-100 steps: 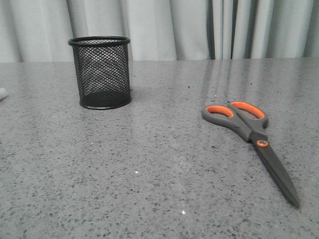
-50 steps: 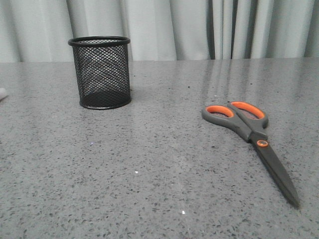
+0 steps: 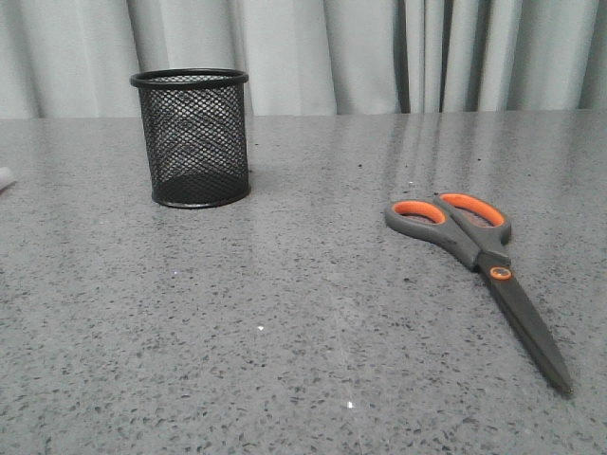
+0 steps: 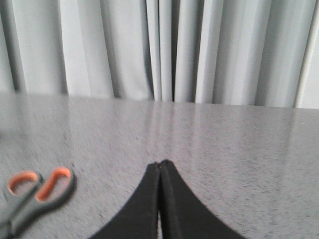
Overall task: Put pen and scissors into bin
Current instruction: 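Lower the left gripper over the pink highlighter and close on it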
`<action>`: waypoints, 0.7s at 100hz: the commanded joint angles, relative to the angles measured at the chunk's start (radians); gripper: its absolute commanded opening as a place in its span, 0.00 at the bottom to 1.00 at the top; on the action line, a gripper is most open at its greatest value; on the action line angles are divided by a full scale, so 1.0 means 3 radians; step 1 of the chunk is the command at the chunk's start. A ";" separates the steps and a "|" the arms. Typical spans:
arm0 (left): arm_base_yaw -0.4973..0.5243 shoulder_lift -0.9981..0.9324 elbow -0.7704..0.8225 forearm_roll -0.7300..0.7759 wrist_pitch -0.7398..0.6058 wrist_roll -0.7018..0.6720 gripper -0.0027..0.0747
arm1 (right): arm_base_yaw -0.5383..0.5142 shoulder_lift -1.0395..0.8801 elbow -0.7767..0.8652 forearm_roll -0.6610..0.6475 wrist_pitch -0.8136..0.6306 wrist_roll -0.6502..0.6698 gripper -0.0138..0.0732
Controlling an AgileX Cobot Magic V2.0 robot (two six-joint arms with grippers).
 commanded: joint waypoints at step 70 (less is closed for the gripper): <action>-0.0004 -0.0021 -0.0387 -0.2155 -0.0873 0.0090 0.21 | 0.0068 0.0102 -0.0631 0.0309 0.0113 0.1116 0.11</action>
